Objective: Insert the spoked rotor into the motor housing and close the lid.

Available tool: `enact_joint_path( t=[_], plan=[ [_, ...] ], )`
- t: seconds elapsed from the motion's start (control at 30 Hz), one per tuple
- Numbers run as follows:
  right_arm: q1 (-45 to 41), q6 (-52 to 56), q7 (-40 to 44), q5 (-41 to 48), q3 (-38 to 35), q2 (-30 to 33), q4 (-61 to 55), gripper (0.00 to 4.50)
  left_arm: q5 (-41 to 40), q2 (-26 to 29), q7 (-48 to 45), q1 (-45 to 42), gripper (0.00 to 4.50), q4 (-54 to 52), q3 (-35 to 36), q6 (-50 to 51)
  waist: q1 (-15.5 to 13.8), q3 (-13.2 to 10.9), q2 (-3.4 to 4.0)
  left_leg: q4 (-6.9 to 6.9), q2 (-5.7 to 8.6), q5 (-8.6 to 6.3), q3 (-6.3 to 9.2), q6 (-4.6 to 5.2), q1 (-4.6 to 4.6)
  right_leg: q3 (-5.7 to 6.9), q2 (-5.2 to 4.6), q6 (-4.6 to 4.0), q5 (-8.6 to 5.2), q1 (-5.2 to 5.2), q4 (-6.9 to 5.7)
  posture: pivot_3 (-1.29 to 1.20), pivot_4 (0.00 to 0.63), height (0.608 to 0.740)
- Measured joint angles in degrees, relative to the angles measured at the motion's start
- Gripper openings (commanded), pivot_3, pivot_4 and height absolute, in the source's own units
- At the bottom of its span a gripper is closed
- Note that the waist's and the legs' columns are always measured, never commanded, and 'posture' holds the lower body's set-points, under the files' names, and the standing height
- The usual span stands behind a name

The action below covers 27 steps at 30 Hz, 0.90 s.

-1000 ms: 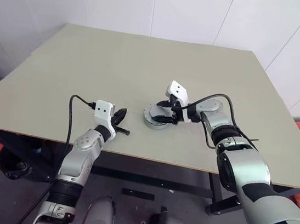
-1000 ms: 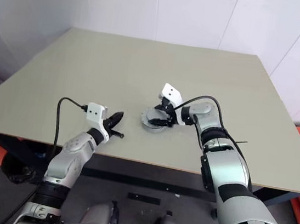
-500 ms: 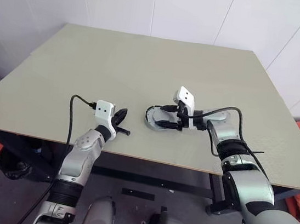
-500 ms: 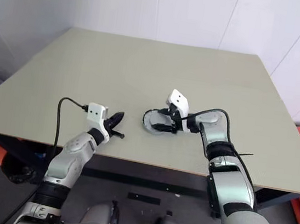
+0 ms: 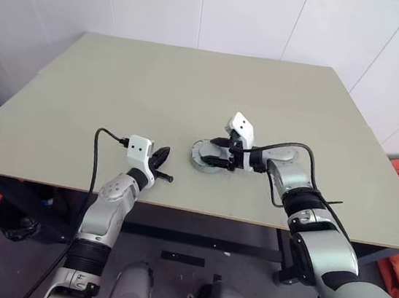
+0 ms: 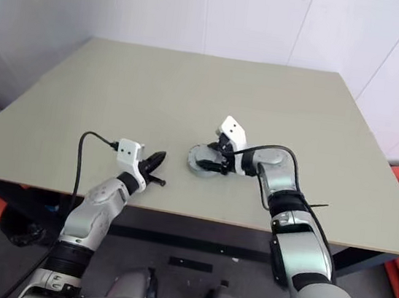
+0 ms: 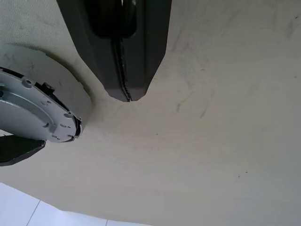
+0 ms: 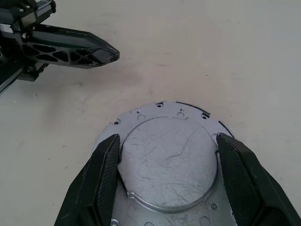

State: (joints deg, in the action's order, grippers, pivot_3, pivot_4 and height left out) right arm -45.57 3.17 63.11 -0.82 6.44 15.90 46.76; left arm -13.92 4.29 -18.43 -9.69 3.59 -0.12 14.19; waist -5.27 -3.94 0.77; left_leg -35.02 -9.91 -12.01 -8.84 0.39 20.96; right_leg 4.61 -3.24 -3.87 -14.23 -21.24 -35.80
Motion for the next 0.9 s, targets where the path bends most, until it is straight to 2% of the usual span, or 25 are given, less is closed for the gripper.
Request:
enact_joint_path(
  t=[0.5, 0.9],
  plan=[
    [0.44, -0.56, -5.27, -0.28, 1.86, -0.43, -1.64, 3.16, 0.03, -0.20, -0.01, 0.00, 0.00, 0.00, -0.10, -0.02, -0.09, 0.00, 0.00, 0.15, 0.01, 0.06, 0.00, -0.09, 0.04, 0.00, 0.00, -0.05, 0.03, -0.05, 0.07, 0.00, 0.000, 0.740],
    [-1.00, -0.15, -2.51, -0.25, 2.33, 0.47, -0.26, 3.16, 0.01, -0.04, -0.01, -0.73, 0.00, 0.00, -0.04, 0.02, -0.13, 0.00, 0.00, 0.18, 0.02, 0.05, -0.01, -0.08, 0.06, 0.00, 0.00, -0.05, 0.03, -0.06, 0.11, 0.00, 0.000, 0.740]
  ],
)
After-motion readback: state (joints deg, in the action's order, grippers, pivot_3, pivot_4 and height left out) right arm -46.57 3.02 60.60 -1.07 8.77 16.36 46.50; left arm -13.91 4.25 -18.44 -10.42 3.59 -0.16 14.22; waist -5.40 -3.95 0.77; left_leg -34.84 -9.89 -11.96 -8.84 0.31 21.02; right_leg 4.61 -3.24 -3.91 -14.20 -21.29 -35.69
